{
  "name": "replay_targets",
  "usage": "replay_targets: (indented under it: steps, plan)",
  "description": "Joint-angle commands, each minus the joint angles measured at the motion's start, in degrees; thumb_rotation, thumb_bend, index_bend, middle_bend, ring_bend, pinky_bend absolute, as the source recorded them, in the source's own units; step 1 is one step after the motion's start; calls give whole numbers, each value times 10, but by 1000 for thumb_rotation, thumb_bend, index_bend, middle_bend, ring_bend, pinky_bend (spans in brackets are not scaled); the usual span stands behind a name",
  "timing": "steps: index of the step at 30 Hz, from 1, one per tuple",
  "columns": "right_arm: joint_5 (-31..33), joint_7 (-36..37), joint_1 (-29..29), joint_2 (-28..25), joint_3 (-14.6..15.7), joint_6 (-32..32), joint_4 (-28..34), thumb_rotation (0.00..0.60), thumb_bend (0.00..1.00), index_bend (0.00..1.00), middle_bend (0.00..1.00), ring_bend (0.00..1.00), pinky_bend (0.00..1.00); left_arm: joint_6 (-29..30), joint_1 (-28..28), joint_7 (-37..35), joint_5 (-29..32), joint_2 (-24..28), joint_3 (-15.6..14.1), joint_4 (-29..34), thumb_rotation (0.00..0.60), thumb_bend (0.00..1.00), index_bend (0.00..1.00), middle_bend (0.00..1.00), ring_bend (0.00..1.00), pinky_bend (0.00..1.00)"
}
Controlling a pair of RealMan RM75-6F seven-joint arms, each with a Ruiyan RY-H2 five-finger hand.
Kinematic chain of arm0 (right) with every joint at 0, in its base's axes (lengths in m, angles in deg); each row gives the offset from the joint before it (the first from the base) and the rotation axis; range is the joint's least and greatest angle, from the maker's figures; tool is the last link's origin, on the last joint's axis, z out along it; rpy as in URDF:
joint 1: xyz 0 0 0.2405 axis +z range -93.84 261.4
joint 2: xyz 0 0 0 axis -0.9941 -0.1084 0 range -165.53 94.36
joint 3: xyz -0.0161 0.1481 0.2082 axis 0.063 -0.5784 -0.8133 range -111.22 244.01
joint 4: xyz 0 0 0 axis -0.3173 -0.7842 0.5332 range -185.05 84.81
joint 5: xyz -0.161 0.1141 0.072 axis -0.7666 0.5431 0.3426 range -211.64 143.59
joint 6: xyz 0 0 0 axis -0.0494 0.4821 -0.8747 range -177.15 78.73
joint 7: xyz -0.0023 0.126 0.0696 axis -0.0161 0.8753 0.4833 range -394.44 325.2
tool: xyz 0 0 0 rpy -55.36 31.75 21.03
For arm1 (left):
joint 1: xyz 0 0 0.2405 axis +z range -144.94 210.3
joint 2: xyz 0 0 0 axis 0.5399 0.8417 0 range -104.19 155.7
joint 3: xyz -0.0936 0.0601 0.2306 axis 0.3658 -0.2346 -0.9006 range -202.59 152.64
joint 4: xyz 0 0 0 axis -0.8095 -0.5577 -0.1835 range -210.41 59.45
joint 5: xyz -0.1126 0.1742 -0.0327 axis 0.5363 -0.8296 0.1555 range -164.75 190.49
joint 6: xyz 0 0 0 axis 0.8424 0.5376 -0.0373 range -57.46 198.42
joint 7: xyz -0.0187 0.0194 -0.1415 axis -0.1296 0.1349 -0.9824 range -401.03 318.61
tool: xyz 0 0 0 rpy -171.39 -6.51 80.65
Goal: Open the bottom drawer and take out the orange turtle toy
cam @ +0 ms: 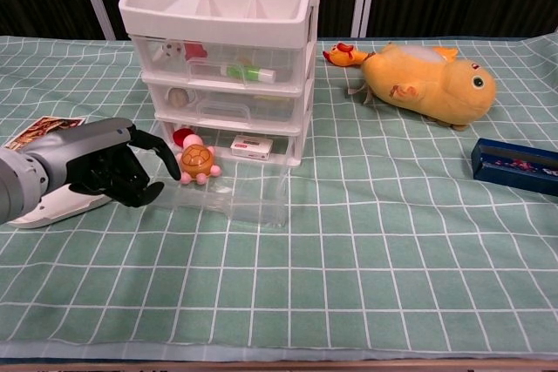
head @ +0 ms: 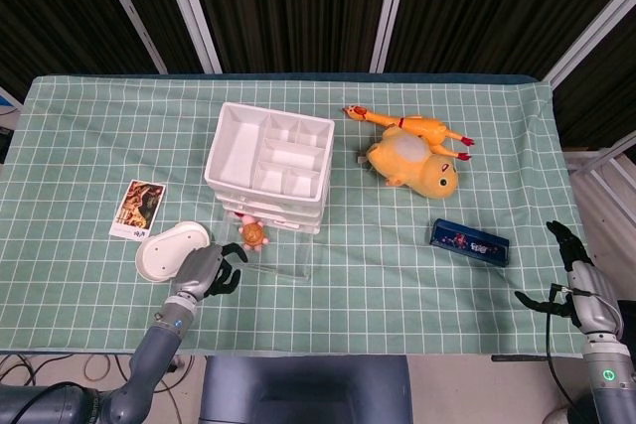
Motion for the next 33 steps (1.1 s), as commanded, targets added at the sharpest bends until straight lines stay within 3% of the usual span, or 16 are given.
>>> replay_targets:
  steps: [1,10,19,27,33]
  plan:
    - [0,0,0,0,0,0,0,600,96,0,0,0,185,8,-2,8,-13,2,3,1,600,347,342,926,960,1000]
    - [0,1,0,0,0,-1,0,600,95,0,0,0,185,17,-29,64,7,23,26,12,600,313,335,968,991,1000]
    - [0,2,0,-1,0,-1,1,600,96,0,0,0,184,23,-86,170,50,14,44,-38,600,315,386,1000,1000,1000]
    - [1,3,0,-1,0,-2,1,600,96,0,0,0,185,0,-122,227,50,-4,27,-94,600,319,405,1000,1000,1000]
    - [3,6,0,-2,-1,-4,1,600,97,0,0,0,185,-26,-130,227,40,-8,10,-119,600,321,439,1000,1000,1000]
